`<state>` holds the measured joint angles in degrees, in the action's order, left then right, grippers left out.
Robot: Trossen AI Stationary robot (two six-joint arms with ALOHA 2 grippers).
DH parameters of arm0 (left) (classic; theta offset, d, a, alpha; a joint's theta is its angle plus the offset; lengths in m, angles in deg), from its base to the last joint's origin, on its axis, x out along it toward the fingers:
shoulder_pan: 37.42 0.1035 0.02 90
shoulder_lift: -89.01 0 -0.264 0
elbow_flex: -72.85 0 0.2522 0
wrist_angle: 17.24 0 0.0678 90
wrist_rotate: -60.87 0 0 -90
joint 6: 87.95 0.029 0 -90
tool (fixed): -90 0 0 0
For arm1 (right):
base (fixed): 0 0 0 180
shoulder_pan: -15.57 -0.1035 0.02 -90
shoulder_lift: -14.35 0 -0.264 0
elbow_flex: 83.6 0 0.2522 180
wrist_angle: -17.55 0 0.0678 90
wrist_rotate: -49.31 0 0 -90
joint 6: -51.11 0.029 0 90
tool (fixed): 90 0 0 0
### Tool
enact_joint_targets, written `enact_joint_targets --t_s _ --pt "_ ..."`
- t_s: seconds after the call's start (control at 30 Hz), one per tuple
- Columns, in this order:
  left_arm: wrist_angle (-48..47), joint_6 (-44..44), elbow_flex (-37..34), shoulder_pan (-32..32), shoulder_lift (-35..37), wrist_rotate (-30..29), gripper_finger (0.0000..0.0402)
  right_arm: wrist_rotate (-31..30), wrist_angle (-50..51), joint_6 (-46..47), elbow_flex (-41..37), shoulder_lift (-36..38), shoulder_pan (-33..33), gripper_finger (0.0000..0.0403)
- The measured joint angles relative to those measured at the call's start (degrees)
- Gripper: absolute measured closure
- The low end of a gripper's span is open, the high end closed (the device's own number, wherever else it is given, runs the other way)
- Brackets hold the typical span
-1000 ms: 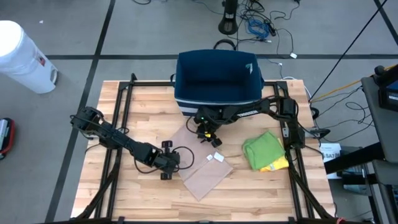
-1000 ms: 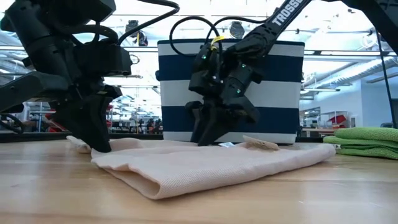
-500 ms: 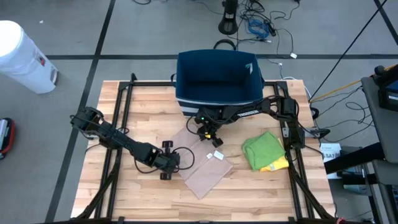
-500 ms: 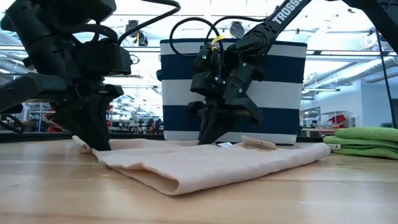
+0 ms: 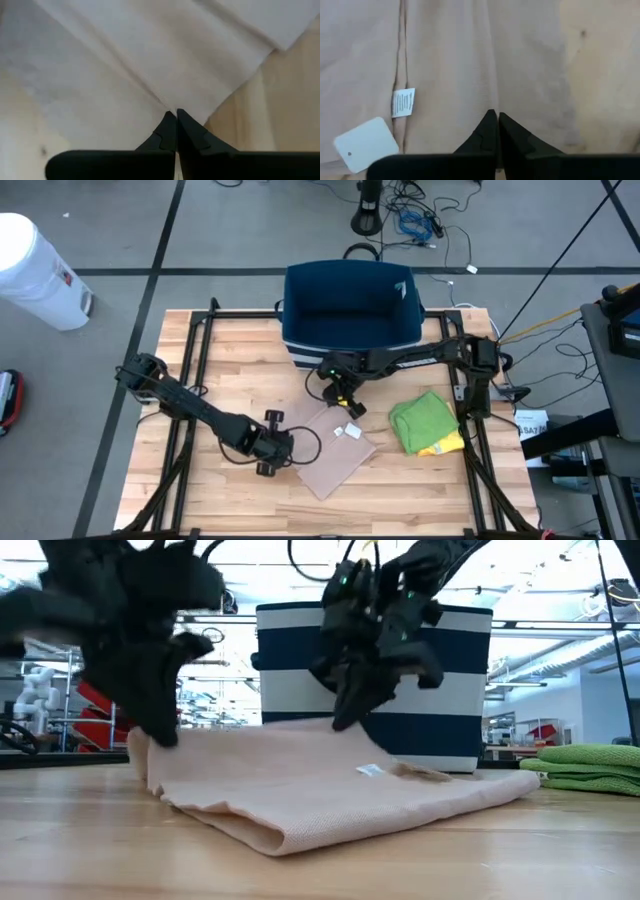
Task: Fold towel
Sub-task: Fold the light brown towel
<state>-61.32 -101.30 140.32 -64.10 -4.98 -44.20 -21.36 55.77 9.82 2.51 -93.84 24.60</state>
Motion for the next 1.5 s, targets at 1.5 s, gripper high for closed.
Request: enact_joint_targets --t_s 1.5 --pt "14.5 22.8 10.7 -2.3 -0.6 10.2 0.0399 6.2 16.0 -1.6 -0.7 6.6 -13.2 0.0403"
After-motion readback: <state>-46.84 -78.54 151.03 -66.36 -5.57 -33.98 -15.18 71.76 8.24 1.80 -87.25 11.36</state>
